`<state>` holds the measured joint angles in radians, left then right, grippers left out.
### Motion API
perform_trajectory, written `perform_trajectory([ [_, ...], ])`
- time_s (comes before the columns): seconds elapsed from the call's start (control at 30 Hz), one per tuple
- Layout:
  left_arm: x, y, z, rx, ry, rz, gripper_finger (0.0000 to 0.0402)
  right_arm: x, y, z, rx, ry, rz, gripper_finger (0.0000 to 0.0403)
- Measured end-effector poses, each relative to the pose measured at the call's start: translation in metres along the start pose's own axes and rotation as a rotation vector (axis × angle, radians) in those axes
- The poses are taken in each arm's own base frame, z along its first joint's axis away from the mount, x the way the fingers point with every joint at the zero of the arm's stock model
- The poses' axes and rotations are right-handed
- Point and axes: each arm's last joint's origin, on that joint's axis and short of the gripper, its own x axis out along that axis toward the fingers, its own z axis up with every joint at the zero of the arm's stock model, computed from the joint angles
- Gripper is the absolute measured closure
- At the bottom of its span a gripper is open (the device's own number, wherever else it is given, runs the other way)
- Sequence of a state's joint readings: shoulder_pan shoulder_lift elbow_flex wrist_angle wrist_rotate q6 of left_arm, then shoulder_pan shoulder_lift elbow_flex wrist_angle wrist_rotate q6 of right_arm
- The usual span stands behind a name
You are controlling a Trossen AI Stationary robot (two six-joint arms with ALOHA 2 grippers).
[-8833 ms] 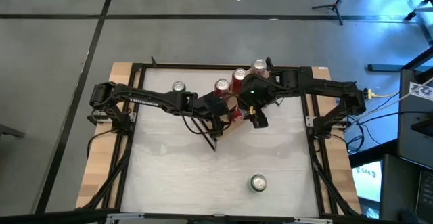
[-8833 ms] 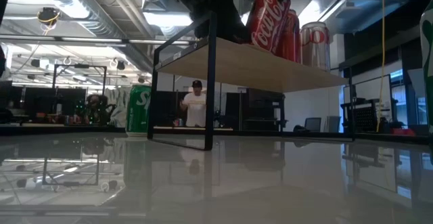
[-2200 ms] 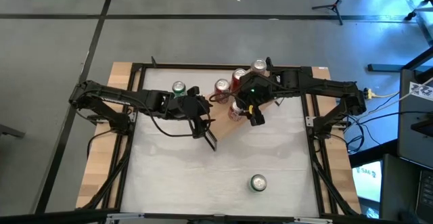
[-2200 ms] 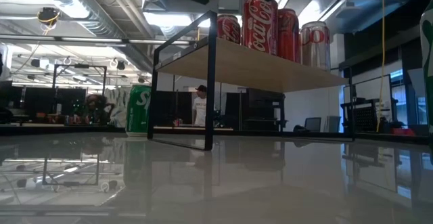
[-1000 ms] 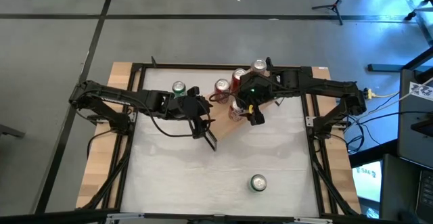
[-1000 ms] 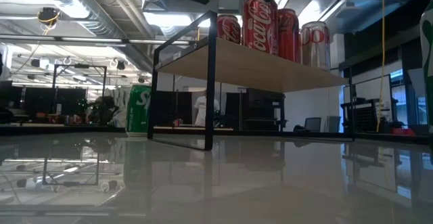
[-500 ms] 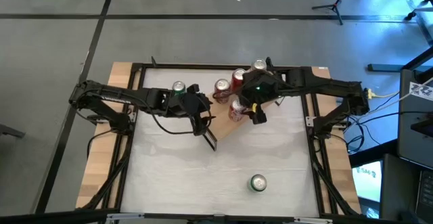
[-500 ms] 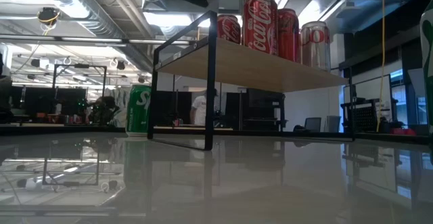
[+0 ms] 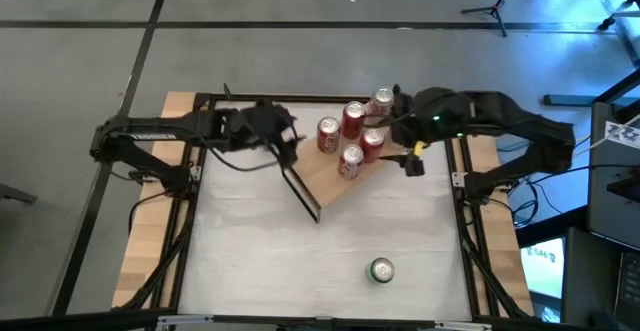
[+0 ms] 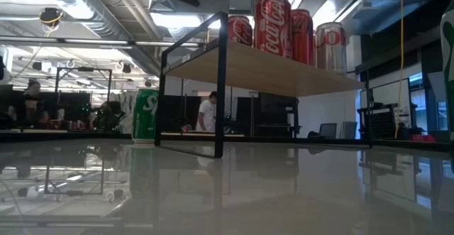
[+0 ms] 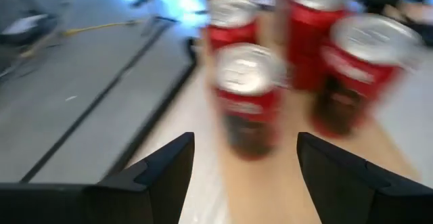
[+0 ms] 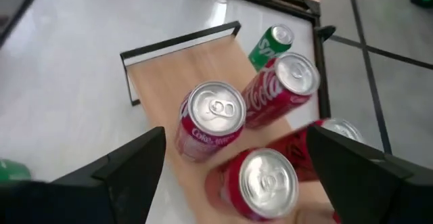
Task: Place canned beverage on shelf
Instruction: Put the top green soda can on the shelf
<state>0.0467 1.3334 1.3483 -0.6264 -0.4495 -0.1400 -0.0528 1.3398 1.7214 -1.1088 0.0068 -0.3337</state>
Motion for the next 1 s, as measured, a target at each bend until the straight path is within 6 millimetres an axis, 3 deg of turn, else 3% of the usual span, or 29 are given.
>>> perform_trajectory([
  [0.17, -0.001, 0.032, -0.003, -0.123, 0.043, 0.176, 0.0152, -0.026, 0.002, -0.007, 0.040, -0.037, -0.021, 0.0054],
  [0.27, 0.005, 0.053, -0.015, -0.195, 0.168, 0.245, 0.0152, -0.033, 0.003, -0.009, 0.050, -0.051, -0.024, 0.0054],
  [0.43, 0.013, 0.085, -0.034, -0.285, 0.380, 0.315, 0.0152, -0.043, 0.005, -0.016, 0.050, -0.032, -0.012, 0.0054],
  [0.57, 0.017, 0.104, -0.036, -0.353, 0.404, 0.315, 0.0152, -0.044, 0.008, -0.024, 0.049, -0.005, 0.011, 0.0054],
  [0.77, 0.021, 0.123, -0.040, -0.423, 0.431, 0.316, 0.0152, -0.043, 0.018, -0.046, 0.064, -0.008, 0.070, 0.0054],
  [1.0, 0.021, 0.129, -0.040, -0.468, 0.418, 0.348, 0.0152, -0.039, 0.026, -0.072, 0.067, -0.055, 0.036, 0.0054],
])
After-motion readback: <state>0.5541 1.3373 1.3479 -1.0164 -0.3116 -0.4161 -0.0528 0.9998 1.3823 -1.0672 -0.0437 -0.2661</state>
